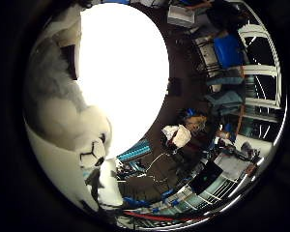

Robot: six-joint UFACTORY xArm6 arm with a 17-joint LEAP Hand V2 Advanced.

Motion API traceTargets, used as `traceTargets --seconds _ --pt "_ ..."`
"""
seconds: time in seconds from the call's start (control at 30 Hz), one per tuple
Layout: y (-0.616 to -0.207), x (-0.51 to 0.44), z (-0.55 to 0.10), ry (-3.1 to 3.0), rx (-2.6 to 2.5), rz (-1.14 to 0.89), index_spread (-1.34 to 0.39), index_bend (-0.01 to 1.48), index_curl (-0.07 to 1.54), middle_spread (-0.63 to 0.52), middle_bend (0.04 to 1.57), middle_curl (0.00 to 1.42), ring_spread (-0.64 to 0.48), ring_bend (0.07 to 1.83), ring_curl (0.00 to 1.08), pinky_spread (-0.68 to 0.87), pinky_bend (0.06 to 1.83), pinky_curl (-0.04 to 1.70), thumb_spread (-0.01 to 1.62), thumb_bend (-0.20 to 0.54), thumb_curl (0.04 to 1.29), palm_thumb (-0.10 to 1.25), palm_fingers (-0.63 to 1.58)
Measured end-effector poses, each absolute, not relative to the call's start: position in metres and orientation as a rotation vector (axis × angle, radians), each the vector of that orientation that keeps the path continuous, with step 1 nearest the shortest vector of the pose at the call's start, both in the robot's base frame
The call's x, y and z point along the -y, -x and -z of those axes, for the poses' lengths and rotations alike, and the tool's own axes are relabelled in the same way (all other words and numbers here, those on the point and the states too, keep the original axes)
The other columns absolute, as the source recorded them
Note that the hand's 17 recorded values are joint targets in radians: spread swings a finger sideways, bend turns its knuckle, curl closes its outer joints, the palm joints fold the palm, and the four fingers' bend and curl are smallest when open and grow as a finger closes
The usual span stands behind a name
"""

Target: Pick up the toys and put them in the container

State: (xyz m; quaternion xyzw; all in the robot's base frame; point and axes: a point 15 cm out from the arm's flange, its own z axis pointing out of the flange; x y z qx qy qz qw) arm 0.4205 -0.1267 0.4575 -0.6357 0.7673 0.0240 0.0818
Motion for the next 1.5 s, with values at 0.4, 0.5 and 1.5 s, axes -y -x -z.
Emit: traceTargets --seconds 0.4,0.5,1.5 --pt "-0.472 -0.053 -0.490 2.040 -2.009 0.039 -0.25 1.04 0.86 -0.19 1.25 0.90 -0.26 1.30 0.86 -0.21 1.19 1.12 1.08 -0.011 0.63 1.04 1.07" --pt "-0.490 -0.096 -0.492 2.046 -1.925 0.076 -0.25 1.04 0.86 -0.18 1.25 0.90 -0.26 1.30 0.86 -0.21 1.18 1.13 1.07 -0.013 0.64 1.05 1.08" --pt "-0.514 -0.190 -0.424 2.366 -1.588 0.002 -0.51 0.45 0.55 -0.10 0.55 0.48 0.12 0.60 0.39 0.35 0.58 0.65 1.15 -0.020 0.50 0.74 0.01"
